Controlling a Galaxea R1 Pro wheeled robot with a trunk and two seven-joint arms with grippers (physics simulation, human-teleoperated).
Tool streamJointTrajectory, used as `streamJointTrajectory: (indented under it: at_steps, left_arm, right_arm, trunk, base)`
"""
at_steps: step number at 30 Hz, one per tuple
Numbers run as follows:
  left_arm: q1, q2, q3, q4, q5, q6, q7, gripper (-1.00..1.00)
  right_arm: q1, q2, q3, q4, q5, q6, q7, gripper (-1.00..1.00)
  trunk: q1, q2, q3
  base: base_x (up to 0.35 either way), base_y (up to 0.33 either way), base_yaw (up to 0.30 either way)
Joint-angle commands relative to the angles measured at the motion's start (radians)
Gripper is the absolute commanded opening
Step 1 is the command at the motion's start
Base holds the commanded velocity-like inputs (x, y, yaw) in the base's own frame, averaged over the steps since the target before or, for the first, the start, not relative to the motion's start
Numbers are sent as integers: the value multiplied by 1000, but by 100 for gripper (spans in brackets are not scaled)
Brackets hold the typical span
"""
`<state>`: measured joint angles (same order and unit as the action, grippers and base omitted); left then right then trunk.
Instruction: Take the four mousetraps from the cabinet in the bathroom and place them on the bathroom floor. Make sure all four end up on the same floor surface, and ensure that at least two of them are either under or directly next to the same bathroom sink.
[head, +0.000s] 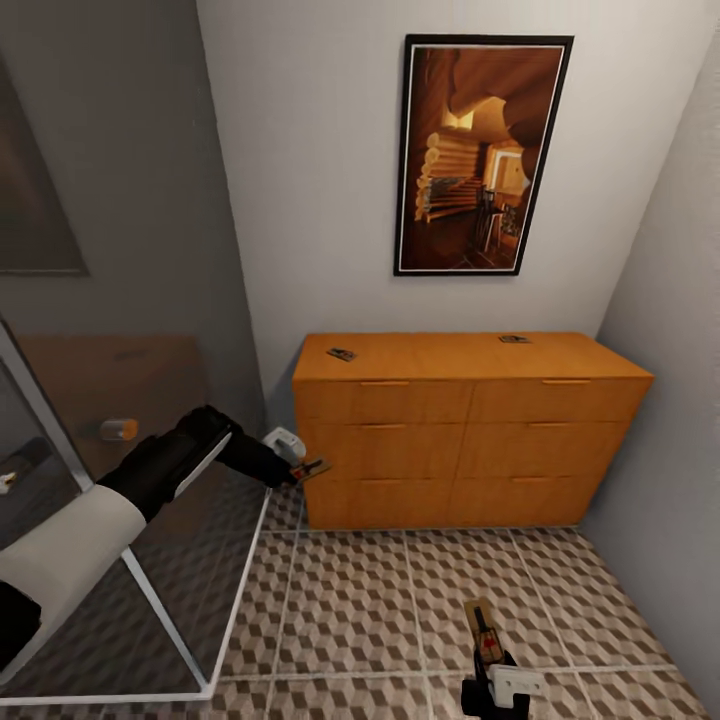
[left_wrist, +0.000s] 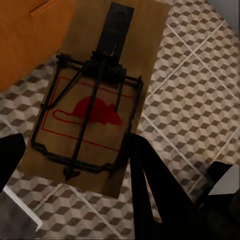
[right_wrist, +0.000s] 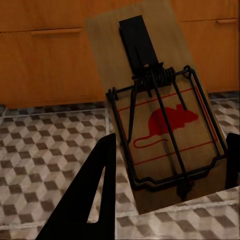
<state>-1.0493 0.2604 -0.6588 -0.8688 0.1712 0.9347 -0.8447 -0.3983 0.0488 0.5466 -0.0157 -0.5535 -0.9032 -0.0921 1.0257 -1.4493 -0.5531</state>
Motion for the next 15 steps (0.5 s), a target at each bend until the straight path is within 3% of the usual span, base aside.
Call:
streamJointTrajectory:
  at_steps: [1, 5, 8, 11, 15]
  left_arm:
    - [10, -6, -18, 14, 7, -11, 6, -100]
    - [44, -53, -46, 125, 8, -117, 6, -100]
    - [65, -120, -50, 306, 9, -224, 6, -100]
    - [82, -181, -51, 513, 11, -400, 24, -100]
    - [91, -241, -49, 792, 27, -654, 152, -100]
  right_arm:
    - [-1, 0, 9, 0, -2, -2, -8, -100]
    - [-1, 0, 9, 0, -2, -1, -8, -100]
    - [-1, 0, 9, 0, -2, 0, -8, -100]
    - [-1, 0, 8, 0, -2, 0, -8, -100]
    - [-1, -2, 8, 0, -2, 1, -8, -100]
  trunk:
    - [-1, -1, -1]
    - [-1, -1, -1]
    - [-1, -1, -1]
    - [-1, -1, -1]
    - [-1, -1, -1]
  base:
    - [-335, 0, 0]
    - [-334, 0, 0]
    - [-191, 0, 0]
    - [-52, 0, 0]
    - [-12, 0, 0]
